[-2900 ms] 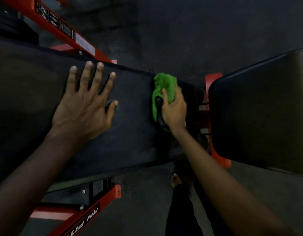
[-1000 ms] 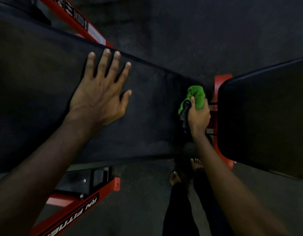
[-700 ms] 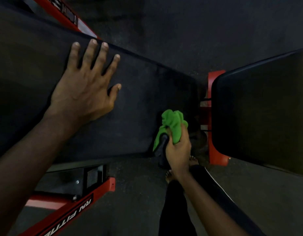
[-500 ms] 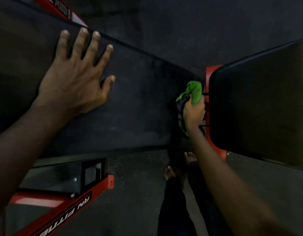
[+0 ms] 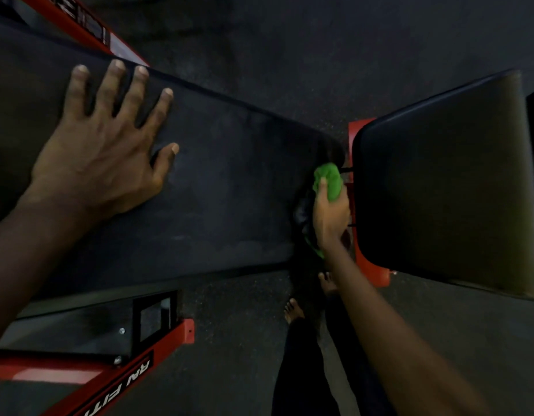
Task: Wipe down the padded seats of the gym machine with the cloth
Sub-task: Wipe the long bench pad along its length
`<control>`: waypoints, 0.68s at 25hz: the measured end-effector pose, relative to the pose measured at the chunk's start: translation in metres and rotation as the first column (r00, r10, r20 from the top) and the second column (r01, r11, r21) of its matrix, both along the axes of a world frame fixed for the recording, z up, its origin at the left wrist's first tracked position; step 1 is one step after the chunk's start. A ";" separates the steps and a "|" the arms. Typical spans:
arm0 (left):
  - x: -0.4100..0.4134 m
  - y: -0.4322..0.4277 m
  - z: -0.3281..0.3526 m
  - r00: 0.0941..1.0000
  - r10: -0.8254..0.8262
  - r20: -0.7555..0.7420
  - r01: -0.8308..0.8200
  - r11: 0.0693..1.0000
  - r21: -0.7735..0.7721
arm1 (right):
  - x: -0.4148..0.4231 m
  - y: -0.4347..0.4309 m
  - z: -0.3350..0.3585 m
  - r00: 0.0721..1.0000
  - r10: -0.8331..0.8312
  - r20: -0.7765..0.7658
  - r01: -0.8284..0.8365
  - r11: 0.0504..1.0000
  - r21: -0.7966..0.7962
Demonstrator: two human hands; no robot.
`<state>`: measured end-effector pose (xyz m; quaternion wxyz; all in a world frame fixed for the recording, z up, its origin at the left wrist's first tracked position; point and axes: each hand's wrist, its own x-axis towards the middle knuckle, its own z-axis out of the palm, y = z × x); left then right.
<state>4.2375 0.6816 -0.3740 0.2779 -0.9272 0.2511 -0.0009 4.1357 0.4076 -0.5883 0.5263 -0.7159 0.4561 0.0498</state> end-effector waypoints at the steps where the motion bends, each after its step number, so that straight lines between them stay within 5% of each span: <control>1: 0.002 0.002 -0.003 1.000 -0.005 0.006 0.005 1.000 -0.007 | 0.035 -0.005 0.000 0.999 0.036 0.032 -0.035 0.999 -0.022; 6: 0.008 0.014 -0.016 0.999 0.011 -0.050 -0.013 0.999 -0.041 | 0.137 -0.035 -0.019 0.977 0.201 0.071 -0.200 0.980 -0.017; 11: 0.003 0.006 -0.010 0.998 0.031 -0.051 -0.034 0.998 -0.056 | 0.012 -0.026 -0.021 1.000 0.008 -0.021 -0.007 0.999 0.031; 14: 0.002 0.006 -0.012 0.998 0.038 -0.045 -0.042 0.996 -0.083 | -0.077 -0.001 0.000 0.996 0.081 0.040 -0.083 0.995 0.049; 17: 0.004 0.013 -0.017 0.997 0.027 -0.072 -0.034 0.994 -0.104 | -0.013 -0.005 -0.002 0.970 0.172 0.171 -0.167 0.985 -0.045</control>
